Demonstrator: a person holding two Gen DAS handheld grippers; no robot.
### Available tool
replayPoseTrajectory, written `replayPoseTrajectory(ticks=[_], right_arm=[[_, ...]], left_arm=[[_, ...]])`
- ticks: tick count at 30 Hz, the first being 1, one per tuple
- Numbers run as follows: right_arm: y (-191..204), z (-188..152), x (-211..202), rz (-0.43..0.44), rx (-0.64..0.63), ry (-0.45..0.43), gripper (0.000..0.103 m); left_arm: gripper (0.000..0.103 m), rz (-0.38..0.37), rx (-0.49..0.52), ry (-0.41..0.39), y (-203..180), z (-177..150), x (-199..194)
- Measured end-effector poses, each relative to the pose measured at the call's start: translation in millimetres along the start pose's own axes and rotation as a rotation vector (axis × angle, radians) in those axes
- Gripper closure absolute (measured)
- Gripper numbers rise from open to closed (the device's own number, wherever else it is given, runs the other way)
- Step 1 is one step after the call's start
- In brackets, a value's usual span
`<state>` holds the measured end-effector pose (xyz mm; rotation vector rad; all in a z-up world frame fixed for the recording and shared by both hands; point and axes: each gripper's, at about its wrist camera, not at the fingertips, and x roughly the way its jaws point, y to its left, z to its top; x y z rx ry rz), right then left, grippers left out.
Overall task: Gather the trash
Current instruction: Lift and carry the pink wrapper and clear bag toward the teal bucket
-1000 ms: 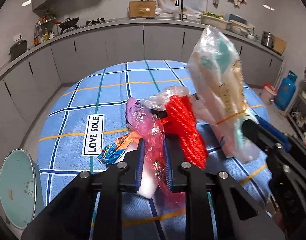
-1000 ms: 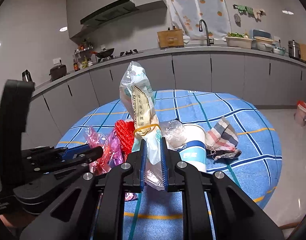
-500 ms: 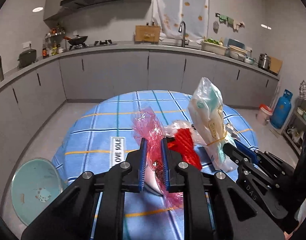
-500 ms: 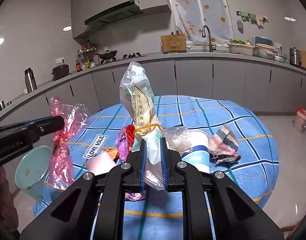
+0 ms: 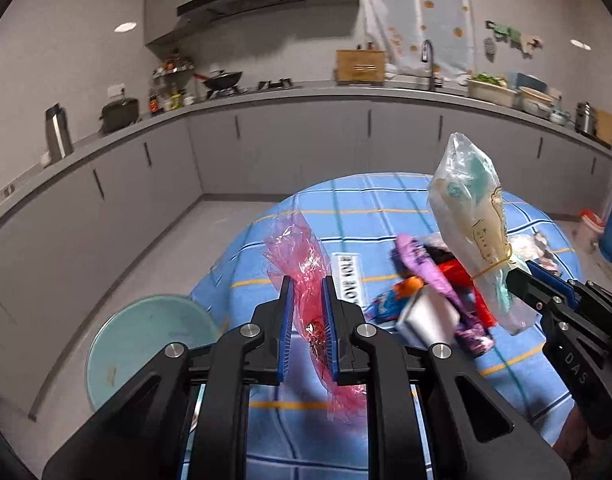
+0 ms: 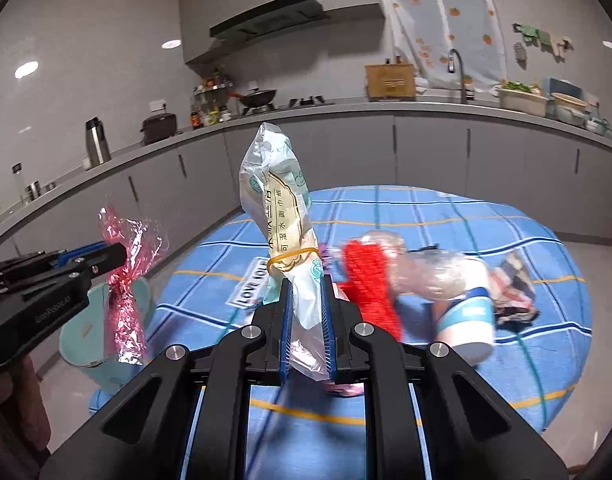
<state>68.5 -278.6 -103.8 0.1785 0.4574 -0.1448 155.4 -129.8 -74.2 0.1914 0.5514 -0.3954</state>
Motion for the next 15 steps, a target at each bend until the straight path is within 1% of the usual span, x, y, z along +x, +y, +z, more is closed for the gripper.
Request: replayPoseTrajectory(ticks=[6, 12, 15], right_arm=[[28, 7, 8, 0.050, -0.035, 0.010, 0.089], [57, 13, 20, 0.102, -0.070, 0.026, 0.089], [70, 13, 23, 0.122, -0.090, 0.031, 0.089]], left_arm=[[0.088, 0.077, -0.046, 0.017, 34, -7, -4], [0.088, 0.130, -0.071, 0.027, 56, -10, -4], [0.088, 0.161, -0.086, 0.034, 70, -17, -5]])
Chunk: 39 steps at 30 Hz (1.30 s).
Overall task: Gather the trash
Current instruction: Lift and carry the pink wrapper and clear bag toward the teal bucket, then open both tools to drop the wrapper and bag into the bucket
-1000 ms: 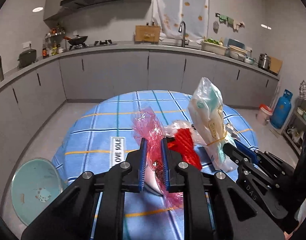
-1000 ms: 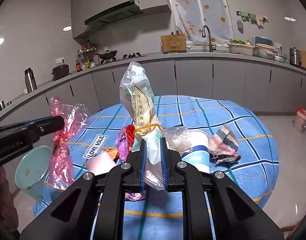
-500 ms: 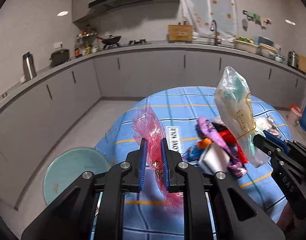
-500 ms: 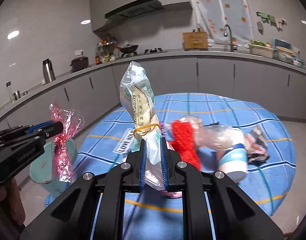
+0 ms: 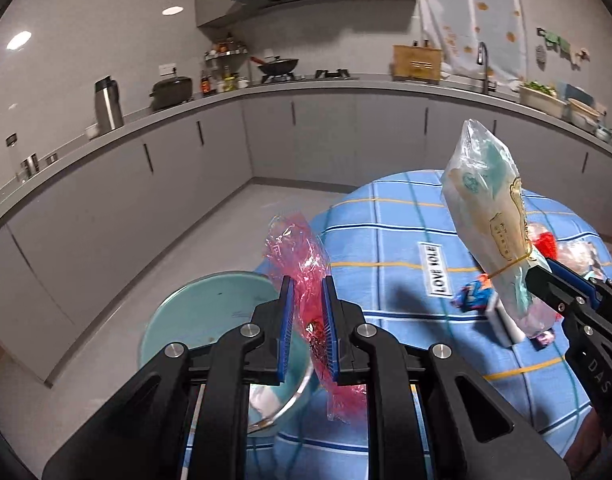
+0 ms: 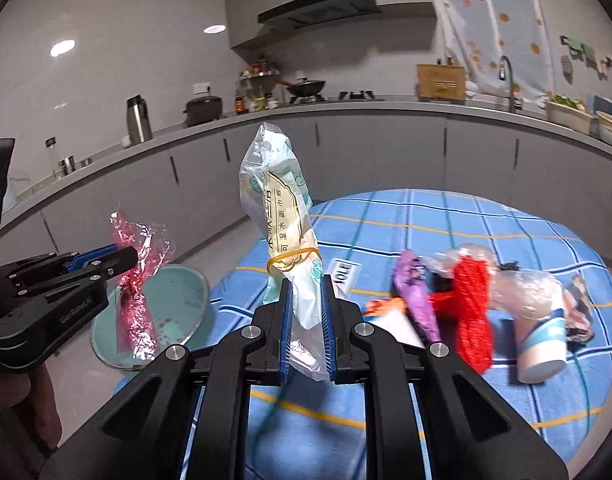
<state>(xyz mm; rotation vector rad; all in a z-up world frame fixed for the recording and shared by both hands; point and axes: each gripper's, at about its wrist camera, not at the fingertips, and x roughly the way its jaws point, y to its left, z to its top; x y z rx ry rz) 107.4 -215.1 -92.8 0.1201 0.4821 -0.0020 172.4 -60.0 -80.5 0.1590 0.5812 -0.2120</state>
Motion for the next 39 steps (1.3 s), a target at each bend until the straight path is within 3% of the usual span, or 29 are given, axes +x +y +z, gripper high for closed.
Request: replayPoseTrajectory(ticks=[25, 39], right_arm=[[94, 15, 65, 0.177, -0.119, 0.068, 0.088], [138, 2, 117, 0.283, -0.149, 0.168, 0.085]], left_arm=[[0.088, 0.176, -0.141, 0.048, 100, -8, 32], [0.085, 0.195, -0.159, 0.103, 119, -20, 59]])
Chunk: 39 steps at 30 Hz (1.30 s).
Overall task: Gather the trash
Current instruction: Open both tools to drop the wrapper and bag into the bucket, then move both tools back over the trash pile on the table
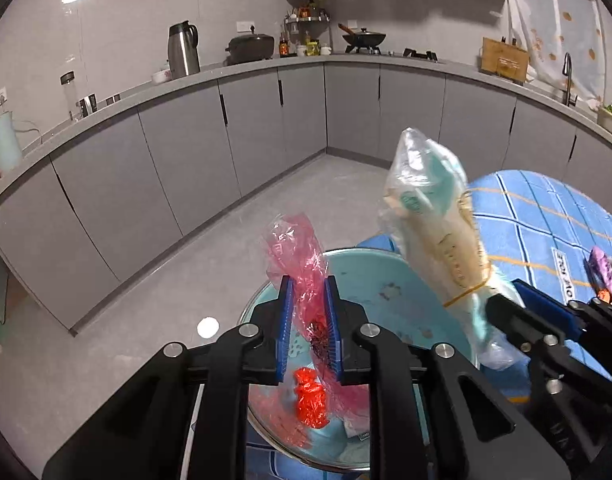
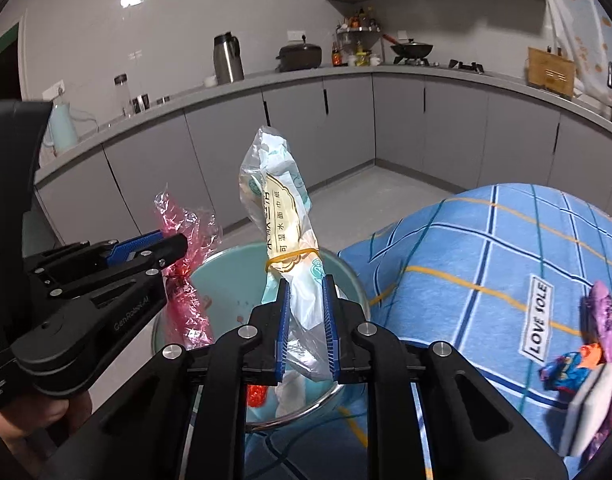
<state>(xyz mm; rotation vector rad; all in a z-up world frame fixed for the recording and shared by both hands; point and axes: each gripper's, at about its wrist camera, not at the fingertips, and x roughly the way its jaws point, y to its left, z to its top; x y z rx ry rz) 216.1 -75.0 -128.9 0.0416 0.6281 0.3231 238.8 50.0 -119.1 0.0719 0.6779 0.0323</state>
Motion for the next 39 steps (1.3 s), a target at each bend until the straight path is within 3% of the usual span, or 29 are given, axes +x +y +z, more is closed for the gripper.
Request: replayPoseTrajectory(ticks=[5, 7, 8, 14, 18, 27, 39], right_arm=[[-6, -7, 16, 0.015, 0.011, 0.036, 0.073], [-8, -8, 16, 0.010, 0.017, 0.035, 0.067], [-10, -8, 15, 0.018, 0.025, 0.037, 0.064], [-16, -10, 2, 0.004, 0.037, 0.026, 0.061], [-21, -11, -16, -0.014, 0.033, 0.006, 0.057], [-46, -18, -58, -0.107, 0.052, -0.035, 0.052], [-93, -34, -110, -0.232, 0.104, -0.094, 0.048]], left_arm=[[0.073, 0.015, -0.004, 0.026, 3, -6, 10], [0.053, 0.026, -0.011, 0.022, 6, -6, 10], [0.050, 0.033, -0.014, 0.016, 7, -6, 9], [0.047, 0.037, -0.018, 0.011, 9, -8, 3], [0.033, 0.036, -0.014, -0.002, 5, -7, -5], [0.028, -0.011, 0.025, -0.024, -25, -10, -20], [0.023, -0.109, 0.134, -0.050, -97, -13, -40]])
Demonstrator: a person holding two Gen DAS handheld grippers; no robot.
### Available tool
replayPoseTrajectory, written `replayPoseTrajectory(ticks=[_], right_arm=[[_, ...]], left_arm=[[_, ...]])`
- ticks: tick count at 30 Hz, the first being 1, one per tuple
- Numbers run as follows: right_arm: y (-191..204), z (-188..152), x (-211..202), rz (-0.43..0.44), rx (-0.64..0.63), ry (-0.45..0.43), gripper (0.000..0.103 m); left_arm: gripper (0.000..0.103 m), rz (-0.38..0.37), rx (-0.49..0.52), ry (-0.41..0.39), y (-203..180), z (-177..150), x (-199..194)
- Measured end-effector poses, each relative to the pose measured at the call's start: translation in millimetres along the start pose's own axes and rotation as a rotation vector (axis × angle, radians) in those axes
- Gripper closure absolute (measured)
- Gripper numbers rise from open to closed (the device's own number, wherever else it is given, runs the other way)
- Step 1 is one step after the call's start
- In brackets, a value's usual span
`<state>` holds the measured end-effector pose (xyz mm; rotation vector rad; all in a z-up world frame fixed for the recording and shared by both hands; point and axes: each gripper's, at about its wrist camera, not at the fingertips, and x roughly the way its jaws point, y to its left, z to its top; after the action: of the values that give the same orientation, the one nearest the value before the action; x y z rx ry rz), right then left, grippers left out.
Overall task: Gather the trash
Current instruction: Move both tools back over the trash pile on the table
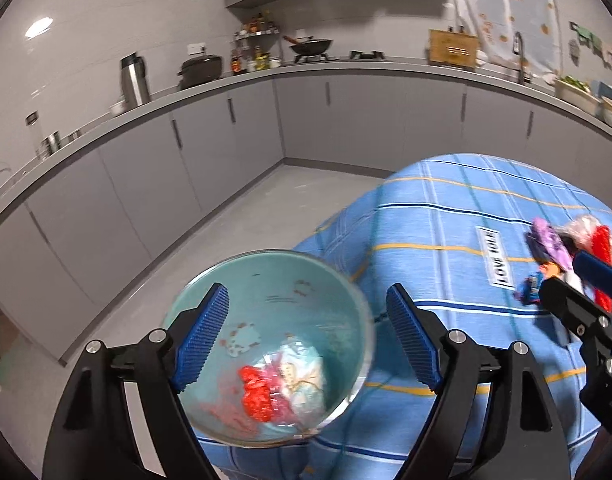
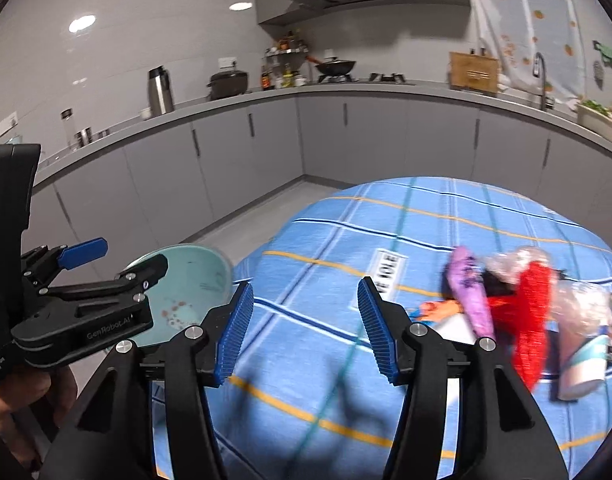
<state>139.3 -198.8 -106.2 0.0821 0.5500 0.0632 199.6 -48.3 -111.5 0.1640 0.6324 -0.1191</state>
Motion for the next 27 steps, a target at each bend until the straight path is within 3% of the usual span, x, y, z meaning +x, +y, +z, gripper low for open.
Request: replayPoseTrajectory(ticks=[11, 20, 27], right_arm=[[-55, -13, -27, -0.128, 0.059, -0.028, 0.047], [-120, -36, -53, -0.297, 0.150, -0.027, 0.045], [-139, -53, -60, -0.348, 0.164, -0.013, 0.044]], left_arm=[[0.022, -0.089, 0.087, -0.019, -60, 3, -8], [0.018, -0.185, 0.183, -0.041, -122, 4, -16], [0.018, -0.254, 0.235, -0.025, -165, -3, -14]])
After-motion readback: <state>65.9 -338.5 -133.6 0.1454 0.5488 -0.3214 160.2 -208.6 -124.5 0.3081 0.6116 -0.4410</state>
